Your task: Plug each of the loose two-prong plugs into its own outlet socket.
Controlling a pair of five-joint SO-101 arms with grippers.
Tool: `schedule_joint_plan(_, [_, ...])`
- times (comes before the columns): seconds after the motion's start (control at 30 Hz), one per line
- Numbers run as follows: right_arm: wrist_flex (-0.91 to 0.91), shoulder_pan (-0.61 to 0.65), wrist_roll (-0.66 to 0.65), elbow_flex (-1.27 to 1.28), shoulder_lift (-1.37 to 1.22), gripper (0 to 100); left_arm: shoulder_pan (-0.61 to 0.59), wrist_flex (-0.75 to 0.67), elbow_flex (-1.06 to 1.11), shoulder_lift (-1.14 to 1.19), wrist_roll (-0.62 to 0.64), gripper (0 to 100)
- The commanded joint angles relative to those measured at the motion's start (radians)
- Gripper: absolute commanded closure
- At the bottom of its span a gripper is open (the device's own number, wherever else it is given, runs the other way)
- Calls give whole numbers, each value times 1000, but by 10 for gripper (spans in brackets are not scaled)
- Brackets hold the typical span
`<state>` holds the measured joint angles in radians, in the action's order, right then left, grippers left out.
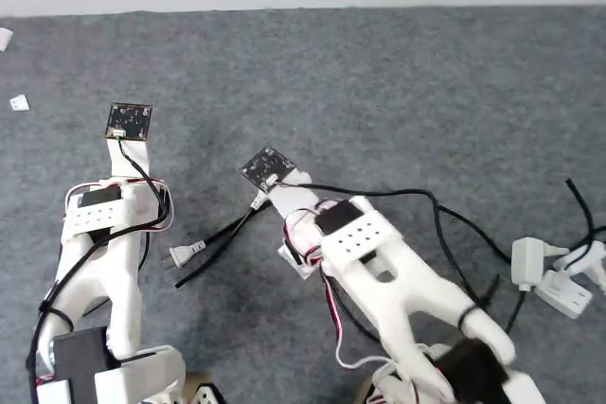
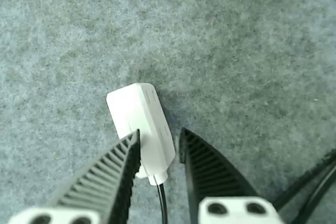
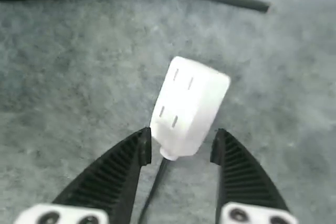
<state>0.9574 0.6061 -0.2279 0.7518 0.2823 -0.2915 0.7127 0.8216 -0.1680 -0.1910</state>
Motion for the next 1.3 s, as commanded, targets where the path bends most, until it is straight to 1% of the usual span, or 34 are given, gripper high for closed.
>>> schedule_joint_plan(0.0, [18,-68,-15,-52,104,740,6,-3,-33,-5,-8,884])
schedule_joint_plan(0.07, [8,-102,-14,-52,133,734,6,-3,-33,-5,-8,884])
schedule_joint_plan(0.13, [-22,-94,-12,-54,143,783,6,-3,-33,-5,-8,884])
schedule_joint_plan(0.27, [-120,5,-15,-51,124,995,5,-3,-33,-8,-8,884])
schedule_joint_plan(0.3, [-151,31,-14,-51,108,987,0,-3,-33,-11,-8,884])
schedule_joint_plan(0.37, [-222,71,-12,-54,56,935,-32,-3,-36,-14,-3,884])
schedule_joint_plan(0.43, [-303,93,-12,-61,-18,905,-54,-3,-42,-14,3,884])
schedule_joint_plan(0.53, [-332,101,-17,-157,-174,885,-77,-3,-62,-14,51,884])
schedule_joint_plan(0.6, [-289,97,-46,-278,-292,871,-80,-3,-65,-6,52,884])
schedule_joint_plan(0.63, [-251,97,-100,-348,-349,860,-80,-3,-65,-6,52,884])
schedule_joint_plan(0.77, [-15,91,-460,-623,-541,844,-80,-3,-65,-6,52,884])
schedule_joint_plan(0.8, [44,79,-534,-690,-581,844,-80,-3,-65,-6,52,884])
schedule_joint_plan(0.83, [96,70,-575,-753,-618,844,-80,-3,-65,-6,51,884])
schedule_joint_plan(0.93, [188,36,-635,-914,-702,844,-80,-3,-64,-8,51,884])
schedule_joint_plan(1.07, [242,5,-710,-1065,-797,844,-78,-3,-62,-8,51,884])
schedule_joint_plan(1.27, [328,15,-744,-1181,-863,844,-78,-3,-62,-6,49,884])
